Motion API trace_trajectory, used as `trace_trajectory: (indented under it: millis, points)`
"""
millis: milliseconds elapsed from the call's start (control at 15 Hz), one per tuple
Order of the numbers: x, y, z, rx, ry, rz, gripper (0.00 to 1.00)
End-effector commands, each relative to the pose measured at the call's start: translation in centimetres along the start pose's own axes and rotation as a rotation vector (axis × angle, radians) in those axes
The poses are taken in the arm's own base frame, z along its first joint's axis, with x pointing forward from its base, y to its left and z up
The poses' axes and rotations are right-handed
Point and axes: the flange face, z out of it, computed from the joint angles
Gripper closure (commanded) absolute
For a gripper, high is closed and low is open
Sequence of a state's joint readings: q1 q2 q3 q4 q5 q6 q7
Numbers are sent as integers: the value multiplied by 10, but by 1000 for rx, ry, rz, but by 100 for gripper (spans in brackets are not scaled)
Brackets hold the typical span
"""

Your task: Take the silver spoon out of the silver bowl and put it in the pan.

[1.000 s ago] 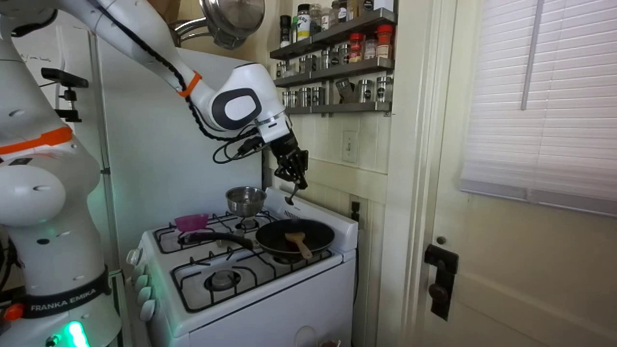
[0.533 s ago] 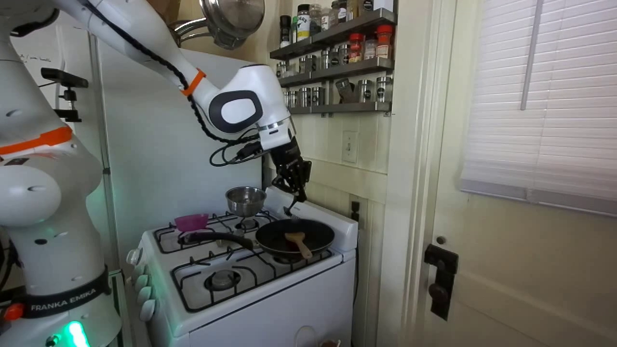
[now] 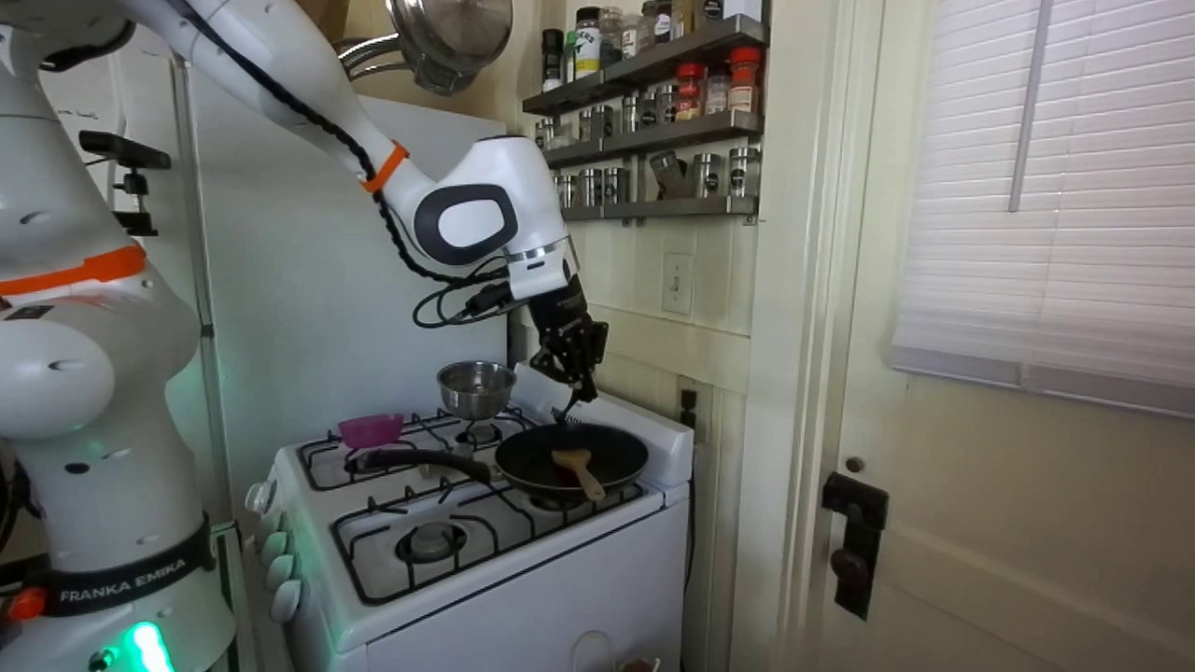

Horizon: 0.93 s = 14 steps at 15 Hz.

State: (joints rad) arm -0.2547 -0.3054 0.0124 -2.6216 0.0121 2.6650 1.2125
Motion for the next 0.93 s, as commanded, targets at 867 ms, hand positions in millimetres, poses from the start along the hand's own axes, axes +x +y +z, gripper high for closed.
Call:
trace_trajectory:
  millis: [867]
  points:
    - [-50, -30, 87, -36, -66, 28, 99]
